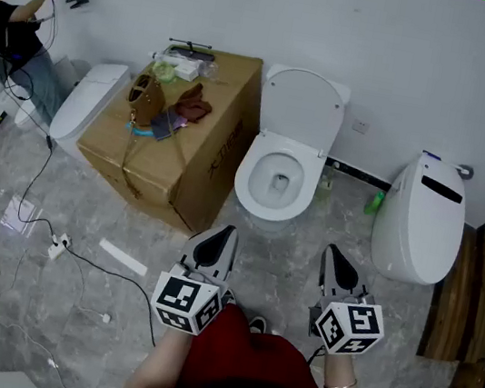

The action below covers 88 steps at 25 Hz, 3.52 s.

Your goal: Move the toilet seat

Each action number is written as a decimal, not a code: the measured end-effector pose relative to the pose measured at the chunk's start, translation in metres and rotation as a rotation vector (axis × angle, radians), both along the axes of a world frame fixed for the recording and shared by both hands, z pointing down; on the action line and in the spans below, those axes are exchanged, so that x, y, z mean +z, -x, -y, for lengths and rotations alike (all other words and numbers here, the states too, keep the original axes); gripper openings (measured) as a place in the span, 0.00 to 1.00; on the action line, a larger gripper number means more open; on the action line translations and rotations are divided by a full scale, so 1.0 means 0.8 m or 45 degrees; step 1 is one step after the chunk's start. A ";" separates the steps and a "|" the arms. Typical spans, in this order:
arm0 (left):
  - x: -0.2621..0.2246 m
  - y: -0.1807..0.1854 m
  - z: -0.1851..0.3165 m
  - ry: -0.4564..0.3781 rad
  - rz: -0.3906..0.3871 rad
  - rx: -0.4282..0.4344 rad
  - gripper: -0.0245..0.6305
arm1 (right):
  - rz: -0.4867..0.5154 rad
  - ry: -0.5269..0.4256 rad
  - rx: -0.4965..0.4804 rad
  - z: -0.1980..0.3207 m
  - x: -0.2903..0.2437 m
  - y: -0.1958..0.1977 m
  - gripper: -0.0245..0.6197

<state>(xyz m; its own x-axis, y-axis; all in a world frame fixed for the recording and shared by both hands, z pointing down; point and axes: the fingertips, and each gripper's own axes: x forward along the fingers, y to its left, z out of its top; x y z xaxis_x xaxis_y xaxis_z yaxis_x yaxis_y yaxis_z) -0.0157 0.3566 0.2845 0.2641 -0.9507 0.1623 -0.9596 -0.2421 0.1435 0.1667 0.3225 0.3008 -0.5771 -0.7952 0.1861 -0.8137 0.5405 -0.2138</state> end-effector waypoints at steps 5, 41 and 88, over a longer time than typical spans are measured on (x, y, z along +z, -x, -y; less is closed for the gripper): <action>-0.001 -0.006 -0.007 0.000 -0.010 0.001 0.08 | 0.023 -0.004 0.007 -0.007 -0.002 -0.007 0.06; 0.127 0.112 0.243 0.338 -0.038 -0.064 0.08 | 0.010 0.360 0.094 0.228 0.119 0.047 0.07; 0.619 0.172 0.394 1.178 -0.161 -0.118 0.28 | -0.070 1.339 0.273 0.345 0.608 0.075 0.45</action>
<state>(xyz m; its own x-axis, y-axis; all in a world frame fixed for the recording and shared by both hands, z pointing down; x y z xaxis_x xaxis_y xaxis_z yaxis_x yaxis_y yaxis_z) -0.1536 0.0418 0.7800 0.2612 -0.4764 0.8395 -0.9335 0.0967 0.3454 0.1066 0.0462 0.7871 -0.4148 -0.3048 0.8574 -0.8923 -0.0483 -0.4489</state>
